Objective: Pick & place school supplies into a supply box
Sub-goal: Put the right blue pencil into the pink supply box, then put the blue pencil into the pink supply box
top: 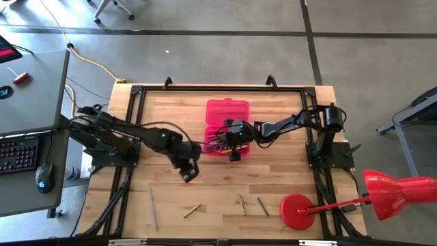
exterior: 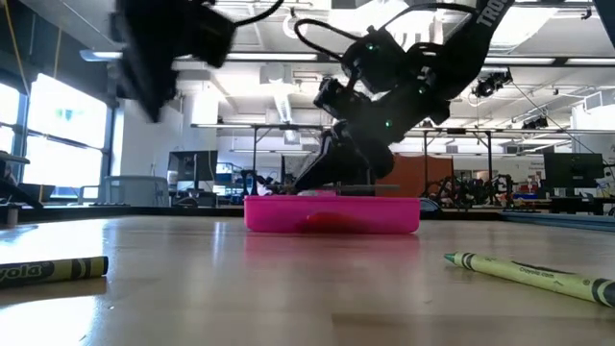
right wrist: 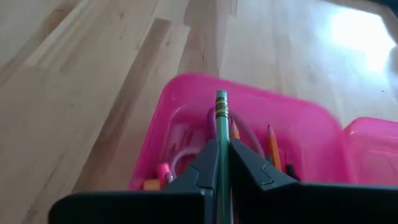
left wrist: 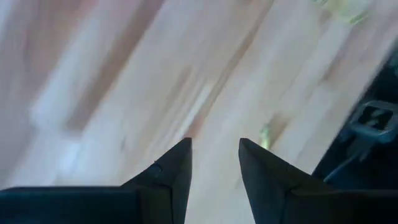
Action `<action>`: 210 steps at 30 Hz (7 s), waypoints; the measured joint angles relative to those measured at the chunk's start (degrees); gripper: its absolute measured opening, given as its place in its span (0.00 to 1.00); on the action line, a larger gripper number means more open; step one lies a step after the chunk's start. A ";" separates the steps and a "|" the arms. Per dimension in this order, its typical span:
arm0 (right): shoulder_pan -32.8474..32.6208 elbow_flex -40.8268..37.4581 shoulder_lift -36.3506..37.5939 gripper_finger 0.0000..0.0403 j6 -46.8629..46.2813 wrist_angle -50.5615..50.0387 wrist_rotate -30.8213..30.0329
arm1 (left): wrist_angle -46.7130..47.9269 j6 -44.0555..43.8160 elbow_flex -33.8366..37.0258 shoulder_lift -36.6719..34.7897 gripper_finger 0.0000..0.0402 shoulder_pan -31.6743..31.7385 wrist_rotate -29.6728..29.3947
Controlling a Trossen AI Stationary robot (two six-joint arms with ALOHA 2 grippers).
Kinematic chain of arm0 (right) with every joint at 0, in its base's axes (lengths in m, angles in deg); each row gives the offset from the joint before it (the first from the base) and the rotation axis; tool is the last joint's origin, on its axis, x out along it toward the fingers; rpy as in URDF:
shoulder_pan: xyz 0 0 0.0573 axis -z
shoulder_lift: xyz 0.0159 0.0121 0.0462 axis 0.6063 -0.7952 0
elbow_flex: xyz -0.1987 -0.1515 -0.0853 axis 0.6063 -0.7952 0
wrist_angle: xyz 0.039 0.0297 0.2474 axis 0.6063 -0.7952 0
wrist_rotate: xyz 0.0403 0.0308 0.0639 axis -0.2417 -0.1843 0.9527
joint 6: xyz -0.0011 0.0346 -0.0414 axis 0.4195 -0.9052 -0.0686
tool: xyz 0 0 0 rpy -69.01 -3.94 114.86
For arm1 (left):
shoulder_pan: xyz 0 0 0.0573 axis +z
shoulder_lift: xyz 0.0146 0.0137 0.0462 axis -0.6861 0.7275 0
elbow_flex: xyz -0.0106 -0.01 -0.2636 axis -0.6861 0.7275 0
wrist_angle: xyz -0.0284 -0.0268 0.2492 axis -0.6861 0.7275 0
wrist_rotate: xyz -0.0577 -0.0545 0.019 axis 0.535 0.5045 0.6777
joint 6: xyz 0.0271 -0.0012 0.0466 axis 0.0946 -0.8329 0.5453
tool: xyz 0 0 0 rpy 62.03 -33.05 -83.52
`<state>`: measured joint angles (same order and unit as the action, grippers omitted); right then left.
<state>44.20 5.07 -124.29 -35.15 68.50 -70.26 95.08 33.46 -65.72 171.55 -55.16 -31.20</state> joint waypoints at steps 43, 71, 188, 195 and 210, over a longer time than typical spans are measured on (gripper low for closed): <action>-0.15 0.00 -2.47 0.22 -3.18 4.35 -1.34 | 5.32 -89.82 0.00 14.76 0.41 -44.05 -10.54; -0.17 0.00 -2.47 0.22 -6.58 4.37 0.41 | 1.89 -86.60 -0.22 21.10 0.04 -44.23 -16.68; -29.34 0.00 -1.66 0.22 -15.75 12.71 3.16 | -17.86 -8.45 8.54 3.33 0.02 -9.86 -58.11; -29.50 0.00 -1.66 0.22 -18.29 8.36 3.64 | -26.10 15.34 7.67 2.77 0.09 1.82 -47.00; -26.87 0.00 -1.66 0.22 -19.61 5.21 5.72 | 13.39 -19.66 15.95 -17.10 0.26 -17.40 -61.65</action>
<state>17.32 5.07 -125.95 -54.76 73.71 -64.54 108.47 13.80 -49.77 154.44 -72.56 -92.85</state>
